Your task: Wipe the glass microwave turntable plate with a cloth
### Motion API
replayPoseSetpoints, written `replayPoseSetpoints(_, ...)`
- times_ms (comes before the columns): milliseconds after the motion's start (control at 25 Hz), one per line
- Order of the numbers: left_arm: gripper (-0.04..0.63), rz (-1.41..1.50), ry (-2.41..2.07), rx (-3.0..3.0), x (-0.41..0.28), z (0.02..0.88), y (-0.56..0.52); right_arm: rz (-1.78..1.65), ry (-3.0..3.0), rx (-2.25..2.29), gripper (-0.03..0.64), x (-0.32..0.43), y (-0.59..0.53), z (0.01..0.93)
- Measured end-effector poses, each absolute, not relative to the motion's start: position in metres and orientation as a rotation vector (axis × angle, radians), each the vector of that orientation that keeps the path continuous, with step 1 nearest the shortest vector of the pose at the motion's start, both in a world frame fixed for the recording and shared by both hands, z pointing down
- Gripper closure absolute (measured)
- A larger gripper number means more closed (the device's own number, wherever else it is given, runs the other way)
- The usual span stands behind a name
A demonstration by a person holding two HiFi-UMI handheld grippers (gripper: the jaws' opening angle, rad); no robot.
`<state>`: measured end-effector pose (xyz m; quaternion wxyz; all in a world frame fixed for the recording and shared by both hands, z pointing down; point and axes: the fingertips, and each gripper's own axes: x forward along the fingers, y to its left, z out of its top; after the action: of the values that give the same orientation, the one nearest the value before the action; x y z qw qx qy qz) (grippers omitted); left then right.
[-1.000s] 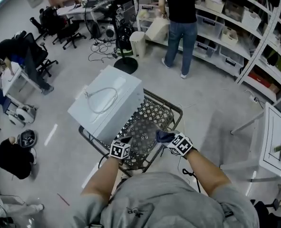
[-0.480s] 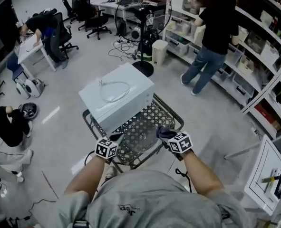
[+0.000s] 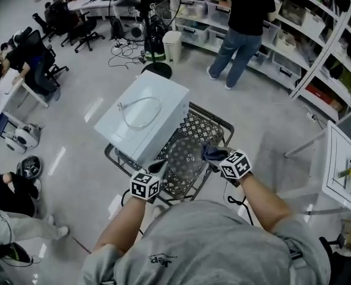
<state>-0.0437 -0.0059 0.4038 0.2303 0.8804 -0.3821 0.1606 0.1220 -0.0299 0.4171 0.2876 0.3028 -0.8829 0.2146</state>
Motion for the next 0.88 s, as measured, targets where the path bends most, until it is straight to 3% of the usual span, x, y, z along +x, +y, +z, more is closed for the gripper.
replayPoseSetpoints(880,0.597,0.427,-1.105,2.411,-0.04,0.402,-0.009,0.585,-2.379,0.85,0.469,0.128,-0.03,0.416)
